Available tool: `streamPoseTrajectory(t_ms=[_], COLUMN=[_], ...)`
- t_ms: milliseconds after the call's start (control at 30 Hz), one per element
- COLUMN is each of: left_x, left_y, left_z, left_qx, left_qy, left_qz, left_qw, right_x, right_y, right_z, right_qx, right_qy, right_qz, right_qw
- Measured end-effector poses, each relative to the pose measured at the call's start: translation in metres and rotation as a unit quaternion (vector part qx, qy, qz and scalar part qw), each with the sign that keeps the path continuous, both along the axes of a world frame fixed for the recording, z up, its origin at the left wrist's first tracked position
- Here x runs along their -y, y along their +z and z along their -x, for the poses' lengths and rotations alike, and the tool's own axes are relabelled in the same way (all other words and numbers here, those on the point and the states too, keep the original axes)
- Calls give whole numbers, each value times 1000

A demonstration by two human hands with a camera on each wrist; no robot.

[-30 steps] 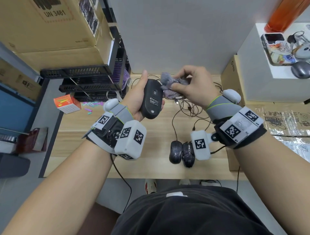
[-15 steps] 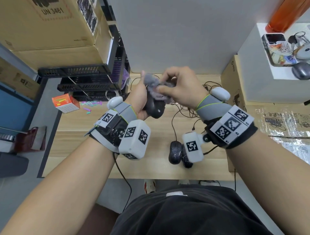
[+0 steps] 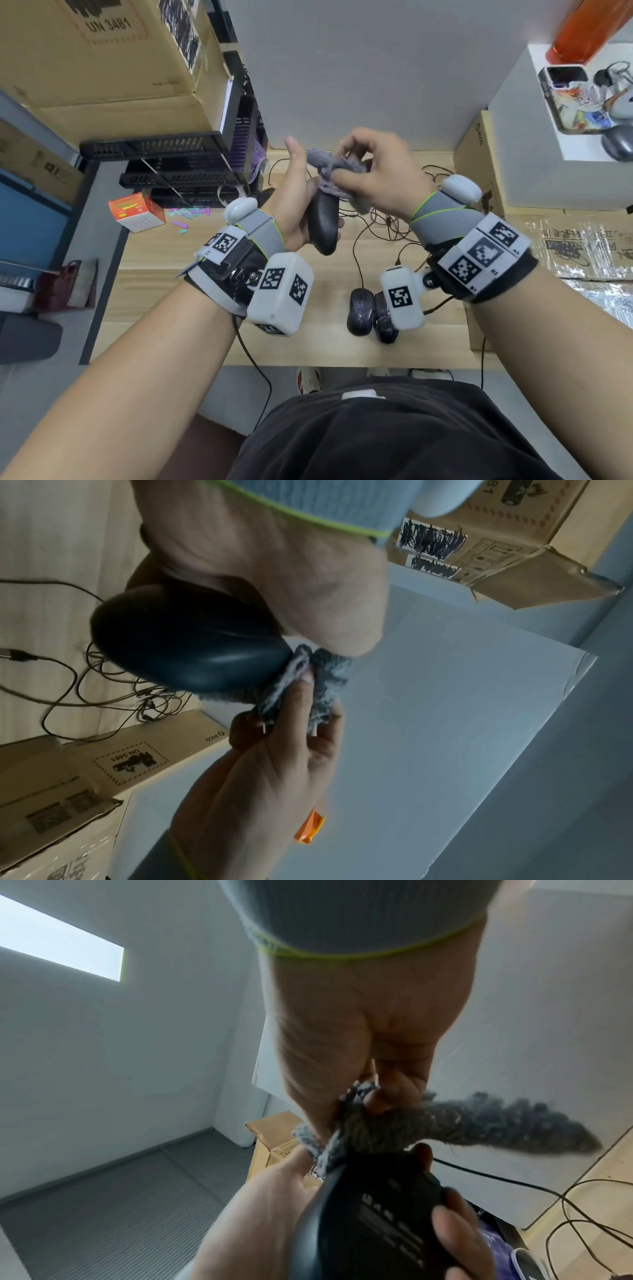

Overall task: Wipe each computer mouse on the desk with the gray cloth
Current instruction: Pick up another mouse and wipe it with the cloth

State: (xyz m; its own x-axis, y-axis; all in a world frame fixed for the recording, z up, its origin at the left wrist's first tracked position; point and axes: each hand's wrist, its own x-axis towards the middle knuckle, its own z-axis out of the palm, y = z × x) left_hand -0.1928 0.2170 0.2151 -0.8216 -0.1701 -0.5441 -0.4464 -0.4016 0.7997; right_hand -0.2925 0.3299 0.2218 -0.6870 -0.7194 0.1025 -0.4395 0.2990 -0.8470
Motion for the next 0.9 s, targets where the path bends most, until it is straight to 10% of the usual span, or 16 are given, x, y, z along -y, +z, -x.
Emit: streamPoseTrajectory(t_ms=[233,400,667,900], left_x=[18,3,5,-8], left_y=[-9,-3,-1,2], left_z=[3,1,0,6], left_qx=[28,-9,3,-48], left_qy=[42,13,12,39], left_qz=[1,12,-23,5], left_qw=[999,1000,1000,998], right_x=[-7,2,-9,1], right_y=[5,-10,-8,-15], right_z=[-18,-1,-5,1], right_qx=[58,27,91,24], right_qy=[218,-22,185,-37], right_qz=[-53,25,-7,36], right_qw=[973,999,978,998])
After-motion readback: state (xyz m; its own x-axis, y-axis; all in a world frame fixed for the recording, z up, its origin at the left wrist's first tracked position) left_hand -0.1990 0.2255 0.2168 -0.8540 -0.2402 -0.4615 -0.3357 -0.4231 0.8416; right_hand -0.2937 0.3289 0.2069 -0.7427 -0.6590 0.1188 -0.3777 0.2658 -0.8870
